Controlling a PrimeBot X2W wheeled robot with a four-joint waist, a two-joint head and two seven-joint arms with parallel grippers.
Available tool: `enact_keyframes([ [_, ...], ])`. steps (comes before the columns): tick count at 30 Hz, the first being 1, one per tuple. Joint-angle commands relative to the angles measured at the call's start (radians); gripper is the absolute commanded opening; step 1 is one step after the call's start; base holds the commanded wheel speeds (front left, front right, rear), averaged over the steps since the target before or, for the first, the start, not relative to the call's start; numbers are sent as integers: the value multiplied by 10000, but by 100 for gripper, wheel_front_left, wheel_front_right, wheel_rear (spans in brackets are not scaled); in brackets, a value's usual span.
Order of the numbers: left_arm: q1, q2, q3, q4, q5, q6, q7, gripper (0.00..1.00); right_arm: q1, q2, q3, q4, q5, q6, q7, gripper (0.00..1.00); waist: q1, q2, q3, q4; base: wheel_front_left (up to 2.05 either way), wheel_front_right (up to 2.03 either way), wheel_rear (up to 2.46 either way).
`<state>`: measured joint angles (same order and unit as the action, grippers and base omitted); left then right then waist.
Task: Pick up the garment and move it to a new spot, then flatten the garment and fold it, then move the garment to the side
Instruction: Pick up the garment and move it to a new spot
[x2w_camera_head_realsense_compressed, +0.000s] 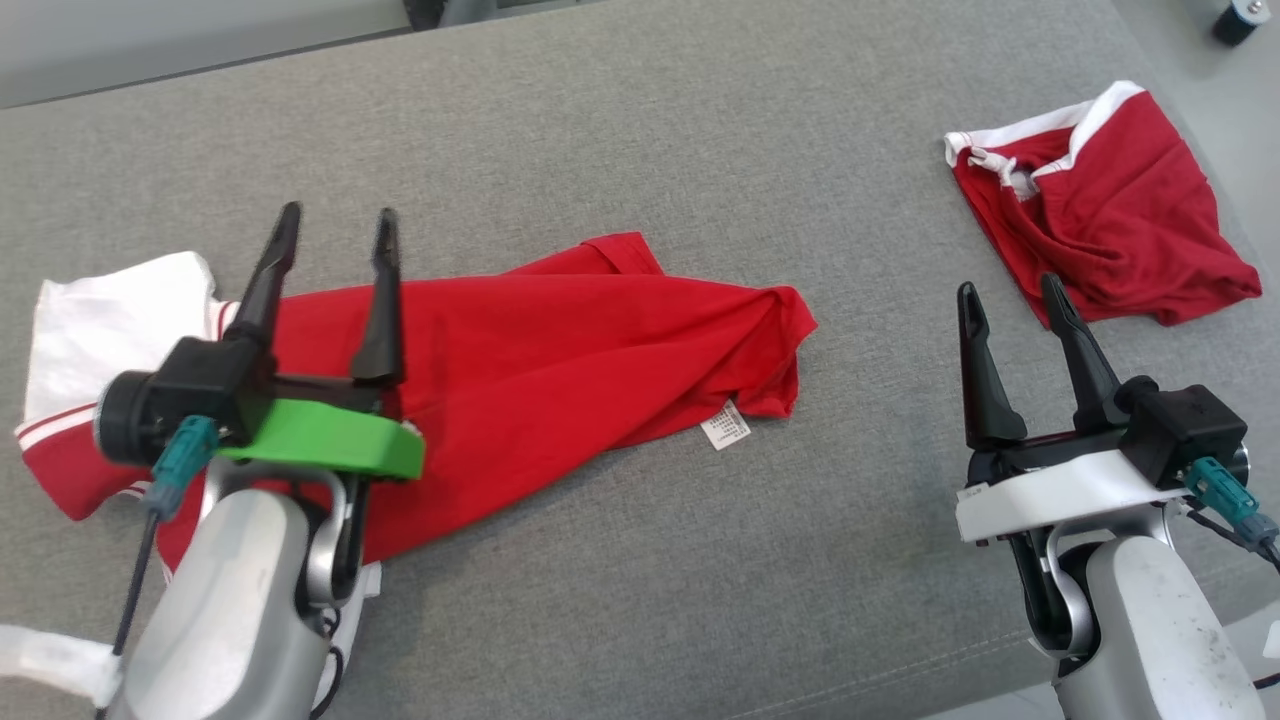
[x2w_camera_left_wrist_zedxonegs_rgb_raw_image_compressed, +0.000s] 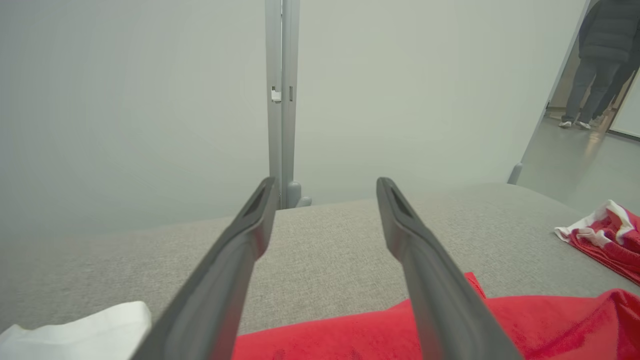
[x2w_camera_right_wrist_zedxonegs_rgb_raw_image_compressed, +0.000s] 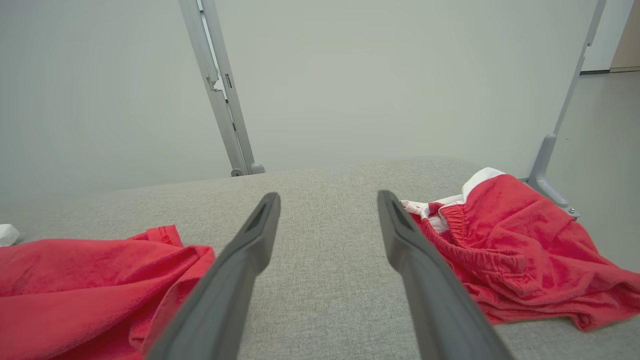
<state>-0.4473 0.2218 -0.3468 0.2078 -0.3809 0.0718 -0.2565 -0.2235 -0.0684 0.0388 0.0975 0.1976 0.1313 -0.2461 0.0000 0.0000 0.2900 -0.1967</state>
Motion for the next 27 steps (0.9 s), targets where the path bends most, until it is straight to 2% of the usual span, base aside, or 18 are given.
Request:
enact_keyframes([
  [1, 323, 155, 307, -113, -140, 147, -57, 100, 187, -62, -22, -48, -100, -11, 54, 100, 0, 0, -462, 507, 0, 0, 0],
  [7, 1254, 586, 1371, -786, -233, 364, -82, 100, 367, -194, -39, -97, -183, -11, 181, 100, 0, 0, -757, 882, 0, 0, 0],
  [12, 2230, 792, 1960, -1319, -180, 283, -70, 100, 547, -278, 14, -15, -257, -11, 236, 100, 0, 0, -1102, 1018, 0, 0, 0],
  [27, 4639, 675, 2027, -2090, -137, 170, -73, 100, 1705, -479, 133, -116, -330, -11, 587, 100, 0, 0, -2434, 1078, 0, 0, 0],
])
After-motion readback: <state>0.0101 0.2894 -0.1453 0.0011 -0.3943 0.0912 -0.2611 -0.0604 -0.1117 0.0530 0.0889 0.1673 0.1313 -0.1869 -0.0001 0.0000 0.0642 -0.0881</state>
